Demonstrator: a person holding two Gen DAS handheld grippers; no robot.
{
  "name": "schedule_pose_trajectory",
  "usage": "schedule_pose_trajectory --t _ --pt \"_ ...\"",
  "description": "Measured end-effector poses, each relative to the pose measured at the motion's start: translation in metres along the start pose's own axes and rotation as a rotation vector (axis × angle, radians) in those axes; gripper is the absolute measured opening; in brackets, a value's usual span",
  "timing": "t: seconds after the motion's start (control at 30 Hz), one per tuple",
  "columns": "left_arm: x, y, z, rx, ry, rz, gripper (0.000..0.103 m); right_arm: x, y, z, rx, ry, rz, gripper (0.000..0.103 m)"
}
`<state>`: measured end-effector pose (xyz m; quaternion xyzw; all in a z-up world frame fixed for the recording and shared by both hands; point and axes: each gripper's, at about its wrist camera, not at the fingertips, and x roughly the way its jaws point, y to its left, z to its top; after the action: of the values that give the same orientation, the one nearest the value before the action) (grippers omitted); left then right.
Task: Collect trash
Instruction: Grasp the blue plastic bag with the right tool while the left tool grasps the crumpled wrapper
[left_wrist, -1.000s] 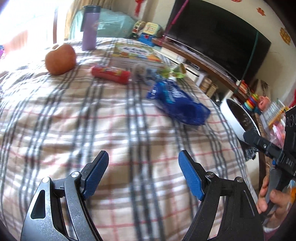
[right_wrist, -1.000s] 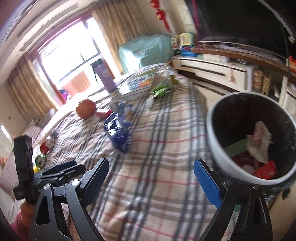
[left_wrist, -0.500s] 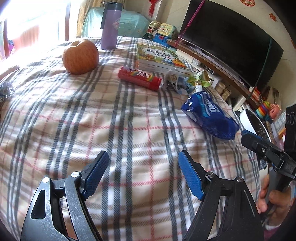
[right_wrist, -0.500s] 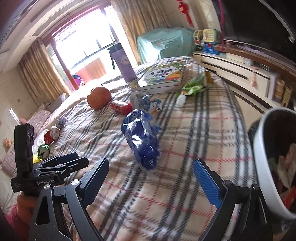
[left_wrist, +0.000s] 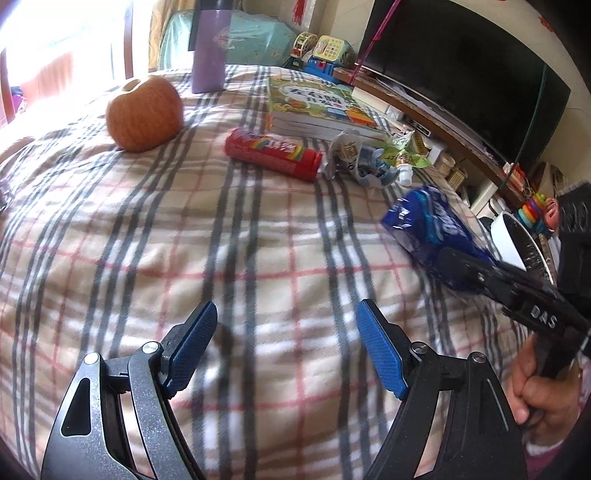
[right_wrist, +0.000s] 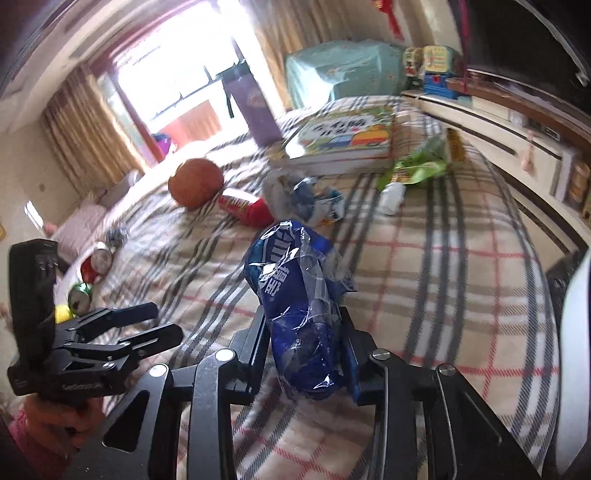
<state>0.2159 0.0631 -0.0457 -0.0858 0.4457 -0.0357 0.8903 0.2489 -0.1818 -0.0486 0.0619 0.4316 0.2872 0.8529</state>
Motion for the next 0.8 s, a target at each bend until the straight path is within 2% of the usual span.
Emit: schedule_pose_trajectory --t 0.27,0.37,0.47,0.63,0.7,0.73,0.8 --pt "0.029 -0.037 0.033 0.03 -0.007 -0.036 0.082 -0.045 -0.031 -0.025 0.085 -0.081 -0.119 0.033" --pt "0.041 -0.053 0.051 0.026 -0.023 -0.052 0.083 -0.052 -0.04 -0.035 0.134 -0.09 -0.107 0.033" --pt "0.053 -0.066 0.07 0.025 -0.049 -0.048 0.09 -0.056 -0.041 -0.041 0.15 -0.099 -0.104 0.033" --pt "0.074 -0.074 0.091 0.022 -0.058 -0.033 0.09 -0.06 -0.046 -0.042 0.165 -0.115 -0.101 0.033" --pt "0.08 -0.073 0.093 0.027 -0.068 -0.028 0.084 -0.06 -0.046 -0.042 0.164 -0.118 -0.103 0.033" --pt "0.082 -0.073 0.093 0.034 -0.071 -0.034 0.065 -0.059 -0.046 -0.041 0.161 -0.116 -0.102 0.033" --pt "0.088 -0.072 0.092 0.046 -0.044 -0.063 0.042 -0.058 -0.045 -0.042 0.156 -0.116 -0.107 0.033"
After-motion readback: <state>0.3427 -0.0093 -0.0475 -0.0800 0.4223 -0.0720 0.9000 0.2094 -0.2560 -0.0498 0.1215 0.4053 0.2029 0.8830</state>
